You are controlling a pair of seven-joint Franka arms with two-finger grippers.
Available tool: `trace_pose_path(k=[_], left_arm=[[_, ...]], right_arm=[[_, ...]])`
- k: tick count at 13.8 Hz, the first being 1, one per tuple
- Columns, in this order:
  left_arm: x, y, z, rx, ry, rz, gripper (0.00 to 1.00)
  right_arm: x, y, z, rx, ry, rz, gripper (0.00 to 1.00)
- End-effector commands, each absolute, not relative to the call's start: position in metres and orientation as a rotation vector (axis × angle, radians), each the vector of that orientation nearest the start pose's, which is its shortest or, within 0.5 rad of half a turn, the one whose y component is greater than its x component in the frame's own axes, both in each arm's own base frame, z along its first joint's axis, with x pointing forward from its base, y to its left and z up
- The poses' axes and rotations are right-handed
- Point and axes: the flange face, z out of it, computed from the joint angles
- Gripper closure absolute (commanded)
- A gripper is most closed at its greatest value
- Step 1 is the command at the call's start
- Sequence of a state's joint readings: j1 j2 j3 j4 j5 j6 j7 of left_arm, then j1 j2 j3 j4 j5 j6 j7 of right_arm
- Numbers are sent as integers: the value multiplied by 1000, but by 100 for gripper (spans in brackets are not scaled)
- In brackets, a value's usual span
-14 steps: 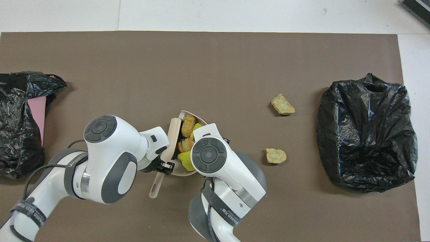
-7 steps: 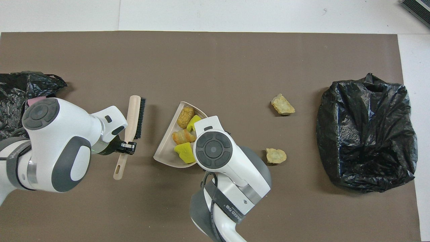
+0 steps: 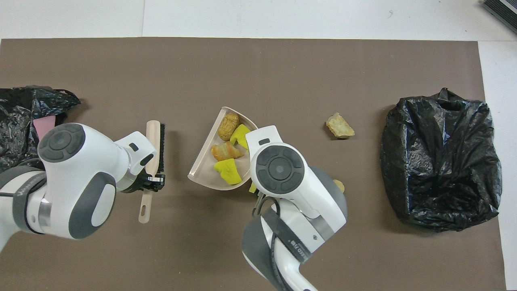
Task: Sweep and dump trash in bin
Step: 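Carry the dustpan to the bag with the right gripper while the left gripper withdraws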
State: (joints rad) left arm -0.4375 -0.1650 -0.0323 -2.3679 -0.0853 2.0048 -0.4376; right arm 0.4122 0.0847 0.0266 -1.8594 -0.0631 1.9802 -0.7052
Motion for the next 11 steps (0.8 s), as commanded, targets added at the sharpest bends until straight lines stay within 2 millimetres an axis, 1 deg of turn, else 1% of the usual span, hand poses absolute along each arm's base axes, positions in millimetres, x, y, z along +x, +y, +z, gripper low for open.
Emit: trace_pose_path(k=[1,2,3,5,6,7,9,10,11], left_arm=[[359,-240,379,-3079,-121,243,100],[346,-259,377,-3082,-143,218,100],[331,-279,375,-3094,-152,186,100],[299,-313,366,-3123,-210,118,100],[285,-322,359,-3128,-199,107,100],[267,-332,350,-3139,-157,97,100],[241,-341,335,-3169,-140,63,100],[239,-342,333,-3167,-131,65,100],[239,-342,333,-3164,-126,68,70]], right_arm=[[541,175,496,-2589,-1881,-27,100],[548,142,502,-2553,-1936,-26,100],[553,113,505,-2514,-1989,-21,100],[557,56,509,-2485,-2022,2,100],[558,28,509,-2482,-2015,23,100],[557,-6,508,-2484,-1998,43,100],[552,-71,508,-2493,-1993,74,100],[548,-97,508,-2529,-1952,80,100],[544,-118,508,-2564,-1930,111,100]])
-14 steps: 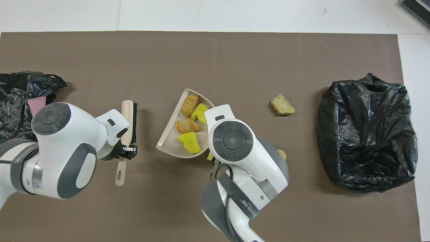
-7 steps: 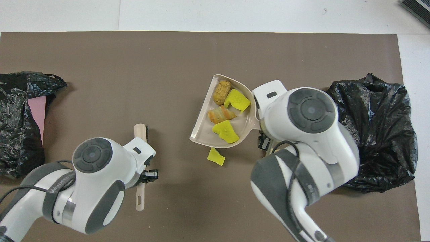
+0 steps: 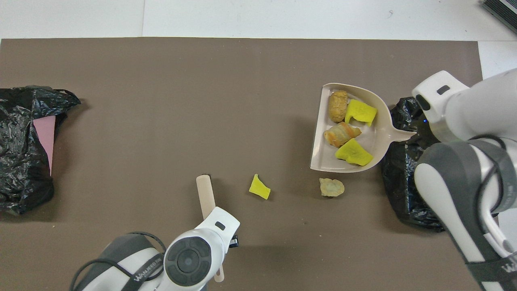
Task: Sweep and dump trash in bin
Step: 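Carry the dustpan to the bag with the right gripper while the left gripper withdraws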
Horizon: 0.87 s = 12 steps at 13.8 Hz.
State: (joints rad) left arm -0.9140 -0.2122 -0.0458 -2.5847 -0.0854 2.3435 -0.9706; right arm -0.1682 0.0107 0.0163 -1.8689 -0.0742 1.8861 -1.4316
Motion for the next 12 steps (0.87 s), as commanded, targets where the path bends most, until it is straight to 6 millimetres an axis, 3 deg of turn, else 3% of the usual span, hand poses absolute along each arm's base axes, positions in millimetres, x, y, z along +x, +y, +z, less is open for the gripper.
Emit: trace_pose_path(k=[1,3,6,10,12], left_arm=[[242,-341,331,-3159,-127,75,1],[259,-343,337,-3161,-150,76,0],[317,-326,363,-3171,-210,68,0],[388,-281,401,-3200,-139,33,0],[423,-247,416,-3202,-139,30,0]], right_arm=[[540,-137,508,-2600,-1912,151,100],[529,-169,510,-2651,-1852,193,100],[515,-190,512,-2706,-1793,349,100],[502,-193,515,-2800,-1645,536,100],[500,-190,513,-2864,-1533,590,100]])
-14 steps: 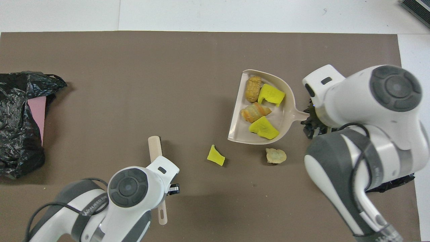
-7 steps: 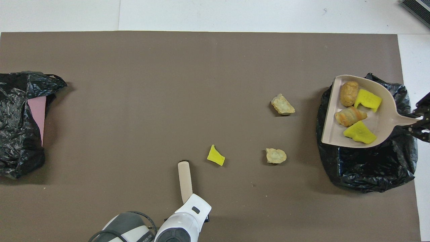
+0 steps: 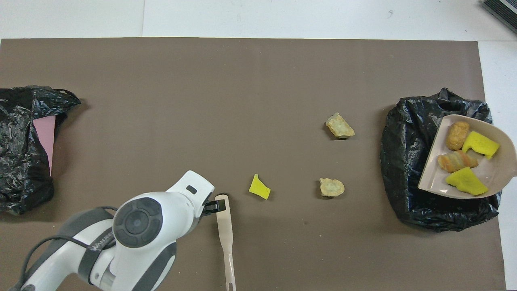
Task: Sweep and dump trash in bin
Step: 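Carry the dustpan to the bag with the right gripper while the left gripper withdraws, then tip the dustpan over the black bag with the right gripper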
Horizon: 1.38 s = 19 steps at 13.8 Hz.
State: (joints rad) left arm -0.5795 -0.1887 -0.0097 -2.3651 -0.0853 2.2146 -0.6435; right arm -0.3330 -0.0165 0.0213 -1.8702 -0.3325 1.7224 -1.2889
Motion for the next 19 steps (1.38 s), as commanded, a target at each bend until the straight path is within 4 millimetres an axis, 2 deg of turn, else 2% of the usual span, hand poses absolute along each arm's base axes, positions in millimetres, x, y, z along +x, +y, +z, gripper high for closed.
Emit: trace_pose_path(k=[1,3,5,6,8,10,12,14,16,17,19], left_arm=[[440,-229,423,-3199,-121,42,0],[474,-192,444,-3200,-90,50,0],[503,-160,461,-3206,-102,32,0],[519,-144,472,-3208,-116,27,0],[544,-113,490,-3210,-104,35,0],[561,-81,509,-3215,-39,21,0],[571,-58,531,-3219,-31,-18,0],[569,-42,554,-3206,8,-4,0],[565,-36,582,-3178,92,23,0],[562,-36,588,-3161,104,13,0],[557,-35,589,-3154,107,37,0]], right_arm=[[500,-186,513,-2889,-1503,609,100],[508,-162,517,-2915,-1502,691,100],[512,-156,519,-2947,-1427,738,100],[521,-159,514,-2929,-1407,770,100],[531,-161,522,-2938,-1399,774,100],[541,-157,529,-2940,-1372,818,100],[543,-159,538,-2946,-1322,853,100],[543,-160,537,-2977,-1280,876,100],[548,-144,524,-2966,-1240,956,100],[550,-143,528,-2990,-1220,967,100],[556,-139,523,-2953,-1185,1037,100]])
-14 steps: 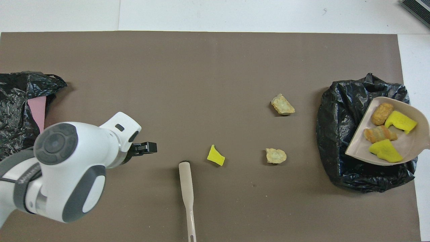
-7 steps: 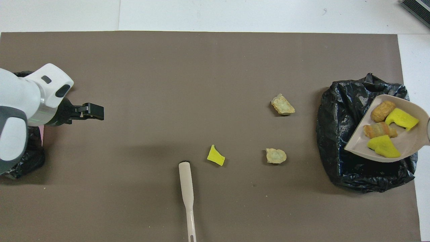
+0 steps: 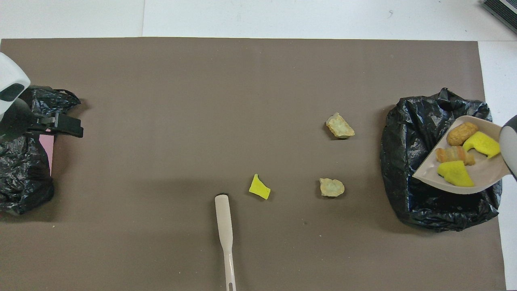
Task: Sweep and dump trash in bin
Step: 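Tip the dustpan over the black bag with the right gripper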
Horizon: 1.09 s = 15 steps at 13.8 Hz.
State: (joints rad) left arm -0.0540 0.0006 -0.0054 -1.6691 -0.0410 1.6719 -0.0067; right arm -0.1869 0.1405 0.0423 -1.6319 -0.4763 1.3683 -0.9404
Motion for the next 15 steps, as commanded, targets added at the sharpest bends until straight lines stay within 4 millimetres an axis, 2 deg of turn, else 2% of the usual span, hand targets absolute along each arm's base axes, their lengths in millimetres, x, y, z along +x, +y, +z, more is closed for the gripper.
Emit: trace_pose_path(k=[1,3,4,6,10,11,13,15], left_arm=[[551,-35,594,-3155,110,42,0],[545,-33,601,-3154,108,44,0],[546,-31,603,-3156,91,35,0],[548,-28,603,-3157,79,15,0],[548,-29,603,-3157,83,15,0],[548,-29,603,-3157,83,15,0],[548,-28,604,-3157,81,13,0],[548,-28,603,-3157,79,15,0]], right_arm=[[560,-141,522,-2950,-1165,1052,100],[564,-141,515,-2915,-1130,1145,100],[573,-136,525,-2924,-1115,1153,100],[577,-129,530,-2922,-1114,1186,100],[572,-145,532,-2928,-1066,1179,100],[570,-150,536,-2937,-1047,1174,100],[569,-149,551,-2968,-1046,1133,100],[561,-148,573,-3013,-1043,1076,100]])
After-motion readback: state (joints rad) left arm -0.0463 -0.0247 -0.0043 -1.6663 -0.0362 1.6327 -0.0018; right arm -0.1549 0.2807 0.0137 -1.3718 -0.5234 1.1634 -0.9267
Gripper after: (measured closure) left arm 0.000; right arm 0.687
